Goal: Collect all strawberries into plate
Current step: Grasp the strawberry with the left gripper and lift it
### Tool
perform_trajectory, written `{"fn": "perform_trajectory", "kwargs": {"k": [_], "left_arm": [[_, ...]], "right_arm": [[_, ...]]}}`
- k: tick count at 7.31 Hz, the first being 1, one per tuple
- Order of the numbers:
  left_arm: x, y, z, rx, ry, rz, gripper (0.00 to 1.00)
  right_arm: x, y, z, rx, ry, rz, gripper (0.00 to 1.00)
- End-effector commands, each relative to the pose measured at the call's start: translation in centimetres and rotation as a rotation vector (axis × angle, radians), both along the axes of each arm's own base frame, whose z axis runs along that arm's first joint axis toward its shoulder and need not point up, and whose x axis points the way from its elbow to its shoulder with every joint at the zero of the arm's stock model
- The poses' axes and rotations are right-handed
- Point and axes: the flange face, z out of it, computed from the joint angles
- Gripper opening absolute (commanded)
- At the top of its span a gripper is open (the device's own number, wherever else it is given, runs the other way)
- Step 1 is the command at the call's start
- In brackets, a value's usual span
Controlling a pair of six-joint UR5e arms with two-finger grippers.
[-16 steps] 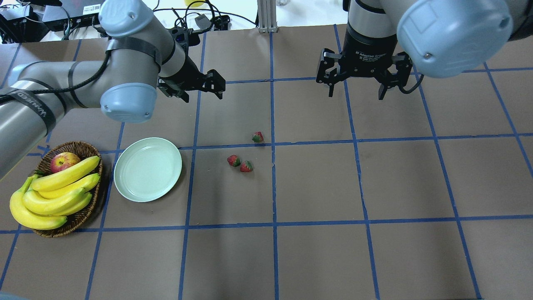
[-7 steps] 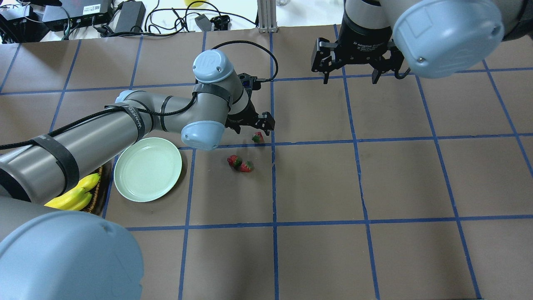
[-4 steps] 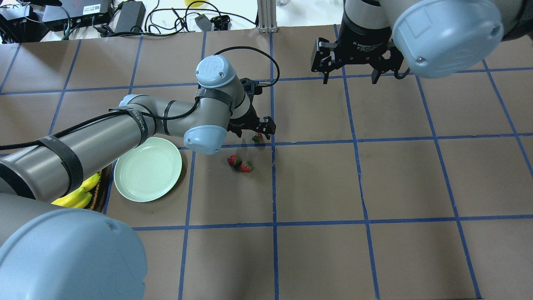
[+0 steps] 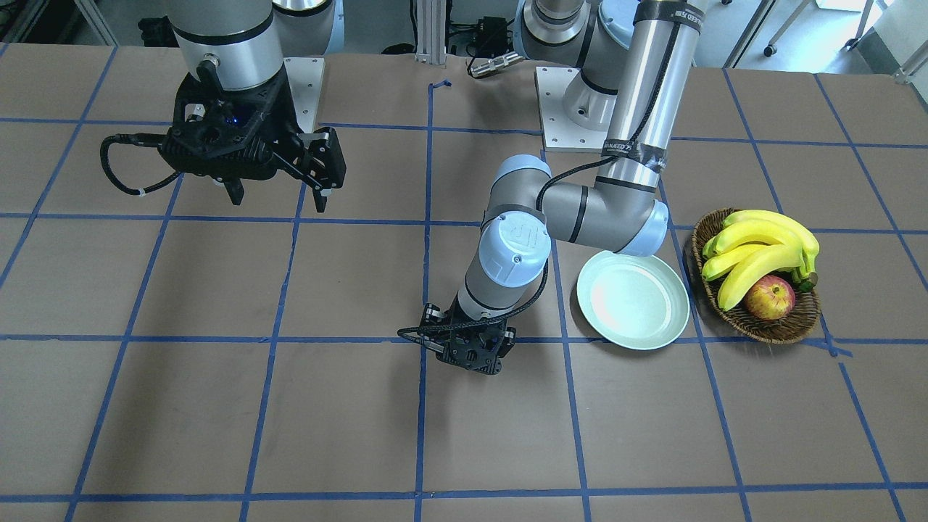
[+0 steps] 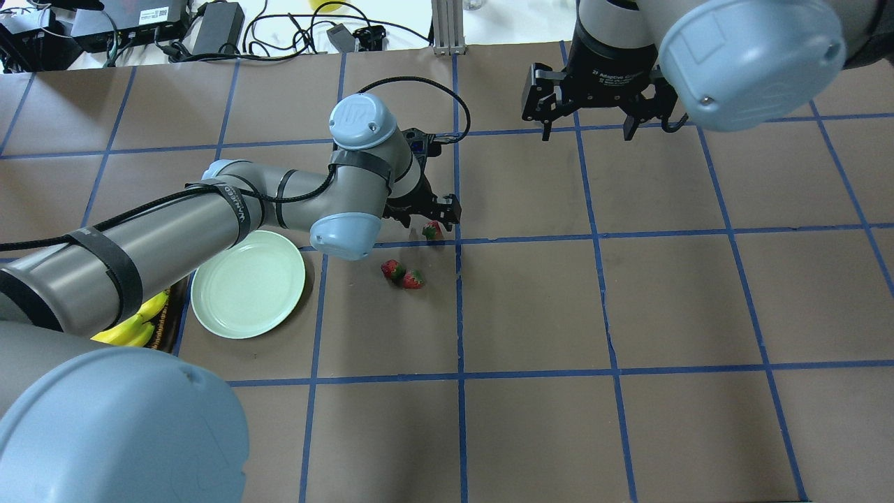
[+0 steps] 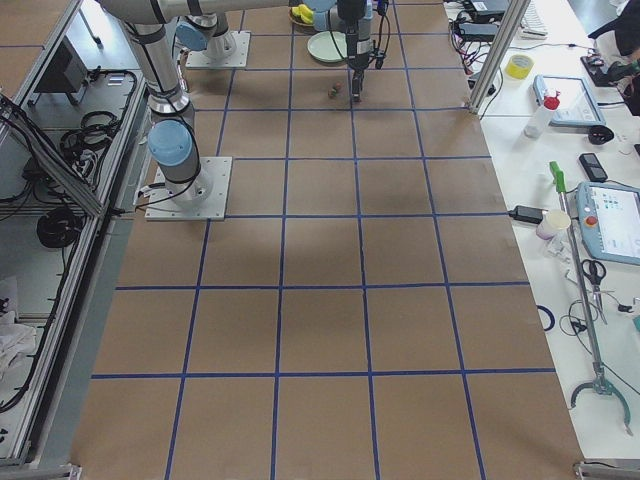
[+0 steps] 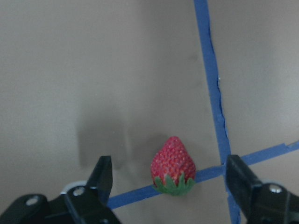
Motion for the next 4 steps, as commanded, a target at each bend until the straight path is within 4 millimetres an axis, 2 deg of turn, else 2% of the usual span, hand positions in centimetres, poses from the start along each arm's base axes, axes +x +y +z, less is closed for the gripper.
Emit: {"fn": "perform_trajectory", "kwargs": {"k": [1, 2, 3, 4], "left_arm": [[-0.04, 0.00, -0.19, 0.003, 0.003, -0.004, 0.45], [-0.05, 0.04, -0.24, 0.007, 0.003, -0.004, 0.09], [-0.03, 0.09, -0.30, 0.009, 0.003, -0.003, 0.00], [-0.06, 0.04, -0.24, 0.010, 0.005, 0.005, 0.00]], "right_arm": [[0.00, 0.00, 0.00, 0.000, 0.000, 0.000, 1.00], [0.00, 0.02, -0.02, 0.002, 0.000, 0.002, 1.00], [0.00, 0.00, 0.00, 0.000, 0.000, 0.000, 1.00], [0.00, 0.00, 0.00, 0.000, 0.000, 0.000, 1.00]]}}
